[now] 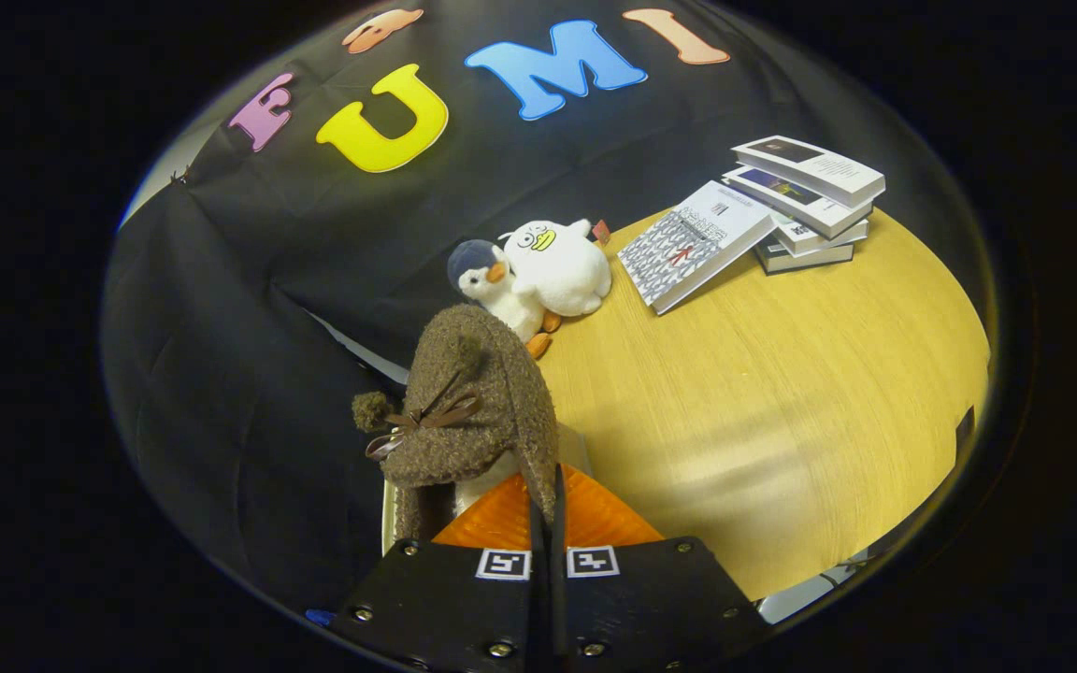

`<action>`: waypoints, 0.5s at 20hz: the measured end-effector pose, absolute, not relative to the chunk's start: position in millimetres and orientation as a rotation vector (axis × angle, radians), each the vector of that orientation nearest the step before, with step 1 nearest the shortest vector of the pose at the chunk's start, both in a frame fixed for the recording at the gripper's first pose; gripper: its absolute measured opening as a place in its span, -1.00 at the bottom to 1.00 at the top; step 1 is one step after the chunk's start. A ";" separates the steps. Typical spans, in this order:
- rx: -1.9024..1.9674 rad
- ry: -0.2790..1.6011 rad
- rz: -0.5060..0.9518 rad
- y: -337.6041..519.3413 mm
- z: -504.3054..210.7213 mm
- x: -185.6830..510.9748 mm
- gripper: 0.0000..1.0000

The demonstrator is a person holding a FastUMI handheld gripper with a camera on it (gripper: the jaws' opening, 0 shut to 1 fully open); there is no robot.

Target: Open the storage box then place both shoes into the box .Put the left shoe in first, then the right shoe, with the right side of both shoes facing outward in a uniform manner.

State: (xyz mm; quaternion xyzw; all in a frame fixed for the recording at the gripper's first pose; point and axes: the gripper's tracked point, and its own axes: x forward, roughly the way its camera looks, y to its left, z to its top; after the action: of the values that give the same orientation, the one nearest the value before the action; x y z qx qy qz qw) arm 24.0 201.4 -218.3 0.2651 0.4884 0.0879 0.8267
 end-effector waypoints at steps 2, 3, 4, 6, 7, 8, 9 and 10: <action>0.577 1.042 0.201 217.7 -217.1 21.6 -1.00; 0.583 1.048 0.208 225.1 -218.6 19.1 -1.00; 0.591 1.053 0.213 232.9 -220.3 17.4 -0.99; 0.601 1.066 0.216 245.2 -225.9 12.4 -0.99; 0.604 1.072 0.213 251.1 -229.0 9.7 -0.99; 0.603 1.080 0.214 256.5 -232.7 6.5 -0.99; 0.603 1.089 0.214 261.7 -236.8 3.5 -0.99; 0.602 1.097 0.216 267.3 -240.2 -0.1 -0.99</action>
State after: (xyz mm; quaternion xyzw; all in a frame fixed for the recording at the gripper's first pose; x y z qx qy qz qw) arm -0.1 267.3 -240.2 0.2813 0.5124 0.1011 0.8051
